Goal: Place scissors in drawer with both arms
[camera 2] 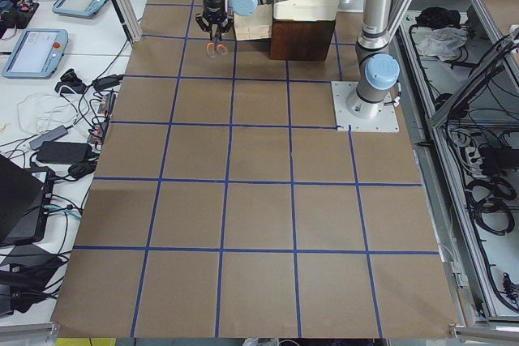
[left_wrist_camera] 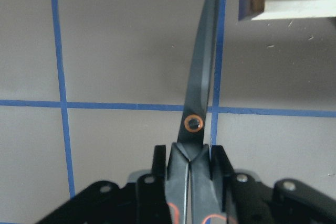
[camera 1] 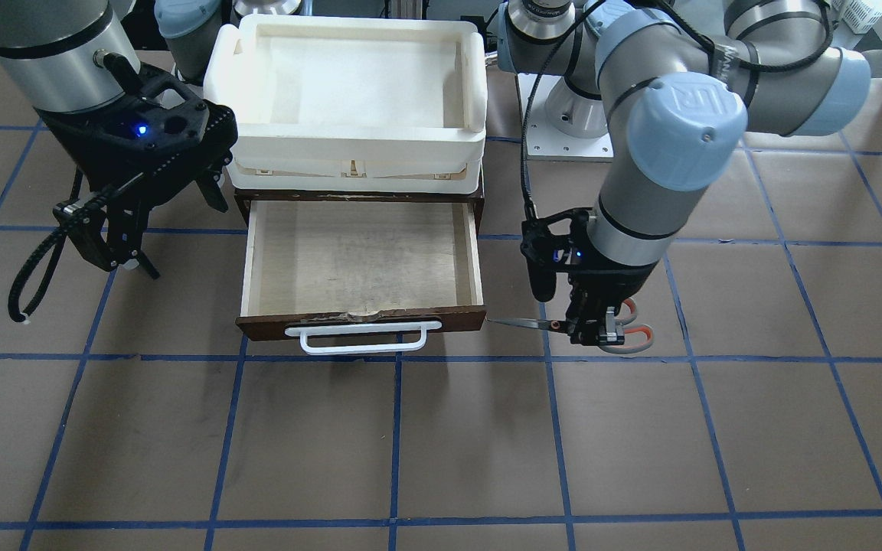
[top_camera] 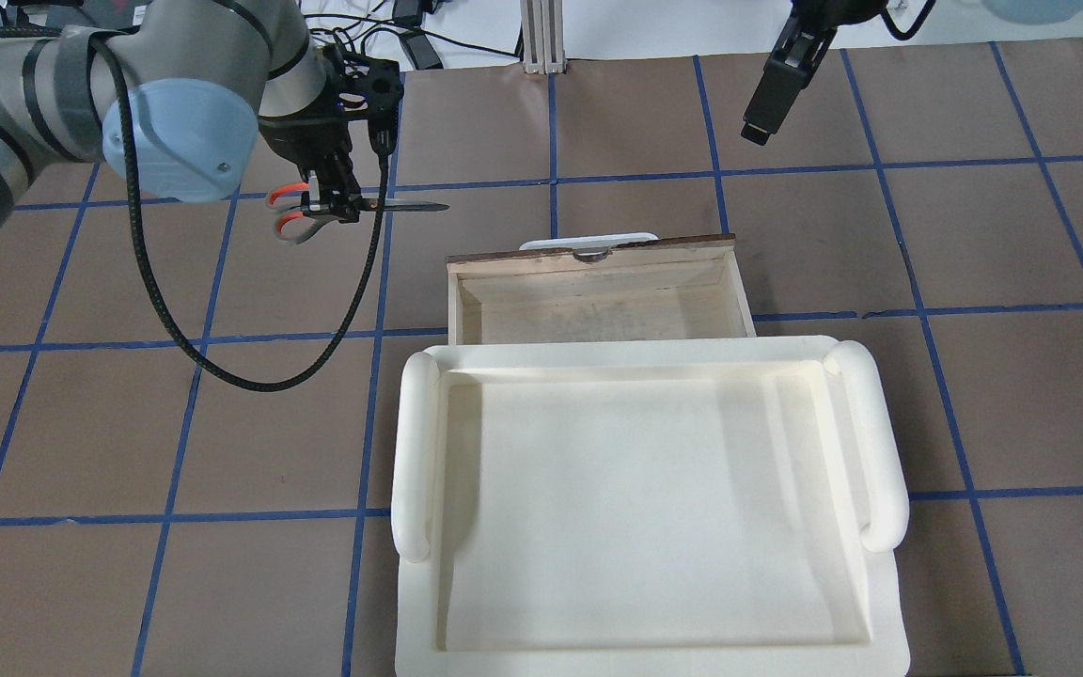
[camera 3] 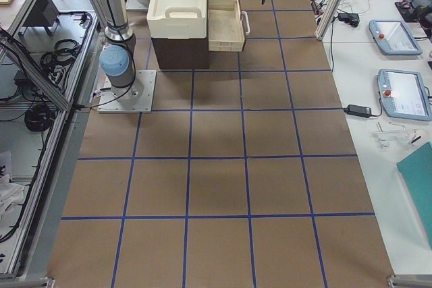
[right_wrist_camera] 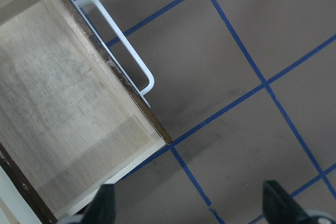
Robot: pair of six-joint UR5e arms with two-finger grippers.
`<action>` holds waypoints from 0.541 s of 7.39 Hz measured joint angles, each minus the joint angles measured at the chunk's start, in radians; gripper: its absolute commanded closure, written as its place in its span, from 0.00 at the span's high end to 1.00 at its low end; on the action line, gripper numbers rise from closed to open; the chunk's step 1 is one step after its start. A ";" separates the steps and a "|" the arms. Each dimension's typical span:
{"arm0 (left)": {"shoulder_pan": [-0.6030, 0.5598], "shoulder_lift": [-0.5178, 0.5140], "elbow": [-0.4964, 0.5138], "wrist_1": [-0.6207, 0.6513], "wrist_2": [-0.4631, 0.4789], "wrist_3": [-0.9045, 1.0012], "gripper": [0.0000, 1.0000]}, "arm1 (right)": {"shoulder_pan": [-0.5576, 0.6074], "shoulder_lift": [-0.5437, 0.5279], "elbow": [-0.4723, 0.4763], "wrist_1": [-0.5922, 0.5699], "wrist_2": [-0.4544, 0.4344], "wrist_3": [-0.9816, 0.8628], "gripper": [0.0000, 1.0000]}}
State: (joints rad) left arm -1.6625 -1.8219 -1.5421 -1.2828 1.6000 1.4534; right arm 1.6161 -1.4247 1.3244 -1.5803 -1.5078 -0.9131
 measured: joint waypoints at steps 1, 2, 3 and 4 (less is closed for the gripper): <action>-0.037 0.005 -0.002 -0.001 -0.002 -0.029 0.00 | 0.000 -0.012 0.006 0.001 -0.005 0.105 1.00; -0.074 0.006 -0.003 -0.002 -0.004 -0.056 0.00 | 0.001 -0.023 0.012 0.006 -0.010 0.207 1.00; -0.116 0.007 -0.004 -0.002 -0.004 -0.080 0.00 | 0.001 -0.035 0.016 0.018 -0.017 0.295 1.00; -0.161 0.005 -0.006 -0.003 -0.006 -0.106 0.00 | 0.001 -0.046 0.023 0.030 -0.026 0.374 1.00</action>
State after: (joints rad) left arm -1.8234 -1.8171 -1.5482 -1.2854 1.5941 1.3470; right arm 1.6168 -1.4708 1.3476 -1.5500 -1.5343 -0.5392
